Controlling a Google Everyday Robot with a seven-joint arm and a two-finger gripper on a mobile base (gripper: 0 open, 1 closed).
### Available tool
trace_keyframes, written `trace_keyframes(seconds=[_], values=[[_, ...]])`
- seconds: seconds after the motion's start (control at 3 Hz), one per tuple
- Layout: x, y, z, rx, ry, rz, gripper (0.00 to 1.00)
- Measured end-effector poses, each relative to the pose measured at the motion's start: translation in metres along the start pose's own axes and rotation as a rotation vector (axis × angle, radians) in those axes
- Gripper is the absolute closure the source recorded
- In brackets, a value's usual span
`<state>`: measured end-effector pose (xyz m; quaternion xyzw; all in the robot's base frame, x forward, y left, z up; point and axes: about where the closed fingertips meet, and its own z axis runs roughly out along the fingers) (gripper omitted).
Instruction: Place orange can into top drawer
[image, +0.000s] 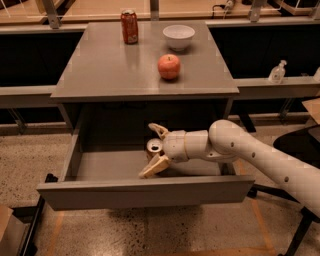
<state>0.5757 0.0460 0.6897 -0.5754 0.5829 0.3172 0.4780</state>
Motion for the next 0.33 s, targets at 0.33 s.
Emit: trace_keyframes(seconds=[0.33], values=[[0.0000,0.0000,0.0000,0.000,0.000,0.000,0.00]])
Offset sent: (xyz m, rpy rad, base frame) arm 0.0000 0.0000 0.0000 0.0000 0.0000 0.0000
